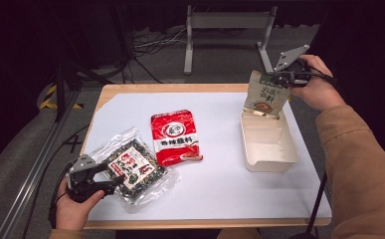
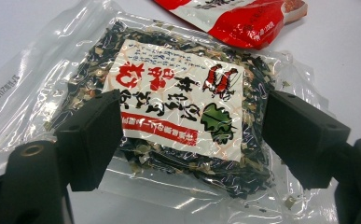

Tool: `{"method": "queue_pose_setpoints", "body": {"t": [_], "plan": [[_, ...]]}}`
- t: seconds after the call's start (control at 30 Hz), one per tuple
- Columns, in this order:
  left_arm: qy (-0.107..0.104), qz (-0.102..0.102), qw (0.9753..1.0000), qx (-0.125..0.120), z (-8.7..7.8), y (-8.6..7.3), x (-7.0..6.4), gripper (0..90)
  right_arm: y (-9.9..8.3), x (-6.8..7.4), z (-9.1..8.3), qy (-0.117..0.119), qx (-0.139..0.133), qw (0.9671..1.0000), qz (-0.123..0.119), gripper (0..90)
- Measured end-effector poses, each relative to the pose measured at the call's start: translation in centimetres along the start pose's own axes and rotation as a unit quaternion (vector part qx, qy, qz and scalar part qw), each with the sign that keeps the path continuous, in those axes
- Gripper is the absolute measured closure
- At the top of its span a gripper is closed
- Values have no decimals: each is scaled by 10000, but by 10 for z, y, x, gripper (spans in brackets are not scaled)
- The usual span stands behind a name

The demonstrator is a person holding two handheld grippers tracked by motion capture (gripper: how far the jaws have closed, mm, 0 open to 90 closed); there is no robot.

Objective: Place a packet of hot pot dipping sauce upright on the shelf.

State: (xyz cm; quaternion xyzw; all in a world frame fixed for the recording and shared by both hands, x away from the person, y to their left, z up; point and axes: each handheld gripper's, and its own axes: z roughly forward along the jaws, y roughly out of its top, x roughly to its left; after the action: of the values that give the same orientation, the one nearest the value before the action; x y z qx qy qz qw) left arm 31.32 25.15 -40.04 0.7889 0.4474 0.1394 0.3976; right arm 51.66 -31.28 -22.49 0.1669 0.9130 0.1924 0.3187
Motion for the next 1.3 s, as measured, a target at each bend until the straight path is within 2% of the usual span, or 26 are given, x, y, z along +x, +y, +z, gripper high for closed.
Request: {"method": "queue_pose_setpoints", "body": {"t": [0.43,0.57,0.83,1.0,1.13,1.2,1.3], "plan": [[-23,-26,10000,24,1,1,0,209,2,12,8,239,7,9996,-175,900],[-21,8,10000,30,2,2,0,209,3,15,8,302,-40,9994,-157,900],[-35,28,10000,42,4,3,0,209,8,24,11,492,-49,9983,-322,899],[-58,27,10000,15,4,3,0,209,8,28,18,577,-24,9979,-302,899],[-61,14,10000,29,4,3,1,209,3,35,32,771,235,9963,-301,899],[-54,21,10000,26,4,3,1,209,0,36,38,716,259,9968,-249,899],[-47,12,10000,30,4,3,1,209,-7,31,39,687,174,9975,-36,899]]}}
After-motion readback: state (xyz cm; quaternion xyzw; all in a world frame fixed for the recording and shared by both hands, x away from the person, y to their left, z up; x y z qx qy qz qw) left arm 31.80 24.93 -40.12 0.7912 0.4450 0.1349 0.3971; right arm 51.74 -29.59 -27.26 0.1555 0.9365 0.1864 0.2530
